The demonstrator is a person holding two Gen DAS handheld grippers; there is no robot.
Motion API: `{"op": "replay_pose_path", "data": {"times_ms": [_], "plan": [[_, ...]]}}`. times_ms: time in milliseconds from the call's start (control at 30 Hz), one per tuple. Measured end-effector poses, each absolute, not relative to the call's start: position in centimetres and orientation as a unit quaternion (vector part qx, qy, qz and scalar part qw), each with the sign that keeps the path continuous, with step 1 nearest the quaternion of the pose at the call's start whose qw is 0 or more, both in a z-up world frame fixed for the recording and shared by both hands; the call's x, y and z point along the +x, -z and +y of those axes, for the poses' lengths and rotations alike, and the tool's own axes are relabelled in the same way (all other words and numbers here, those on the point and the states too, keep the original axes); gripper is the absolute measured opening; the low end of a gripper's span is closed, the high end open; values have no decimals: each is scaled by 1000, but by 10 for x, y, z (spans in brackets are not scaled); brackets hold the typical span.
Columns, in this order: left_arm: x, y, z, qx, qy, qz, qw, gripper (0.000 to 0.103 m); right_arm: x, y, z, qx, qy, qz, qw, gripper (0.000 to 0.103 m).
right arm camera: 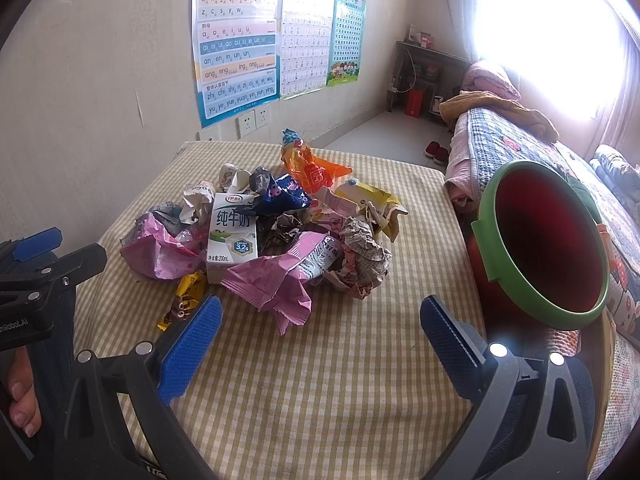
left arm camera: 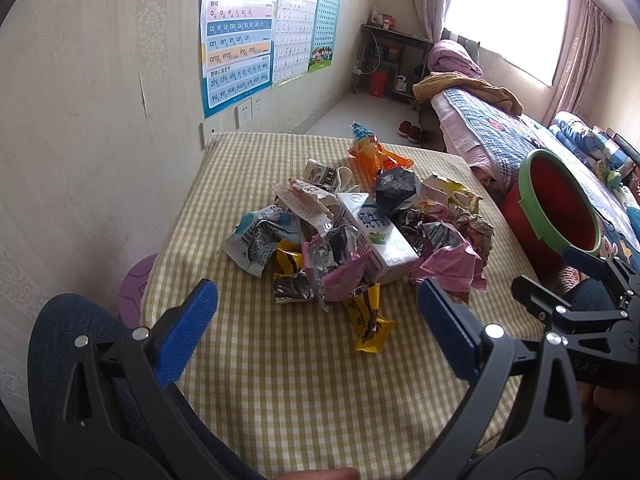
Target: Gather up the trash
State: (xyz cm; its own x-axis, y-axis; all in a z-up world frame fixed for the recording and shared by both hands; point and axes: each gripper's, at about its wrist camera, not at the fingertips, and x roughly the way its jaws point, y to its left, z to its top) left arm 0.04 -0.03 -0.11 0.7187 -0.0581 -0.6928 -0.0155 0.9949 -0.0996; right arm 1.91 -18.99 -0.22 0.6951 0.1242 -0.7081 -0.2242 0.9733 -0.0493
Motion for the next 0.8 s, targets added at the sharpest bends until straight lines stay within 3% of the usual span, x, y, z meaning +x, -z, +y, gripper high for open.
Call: {"op": "replay_pose_path", "data": {"times_ms": [800], "plan": [[18,5,0,-66,32,398,914,98,39,-3,-202,-46,-98,385,916,96]]}}
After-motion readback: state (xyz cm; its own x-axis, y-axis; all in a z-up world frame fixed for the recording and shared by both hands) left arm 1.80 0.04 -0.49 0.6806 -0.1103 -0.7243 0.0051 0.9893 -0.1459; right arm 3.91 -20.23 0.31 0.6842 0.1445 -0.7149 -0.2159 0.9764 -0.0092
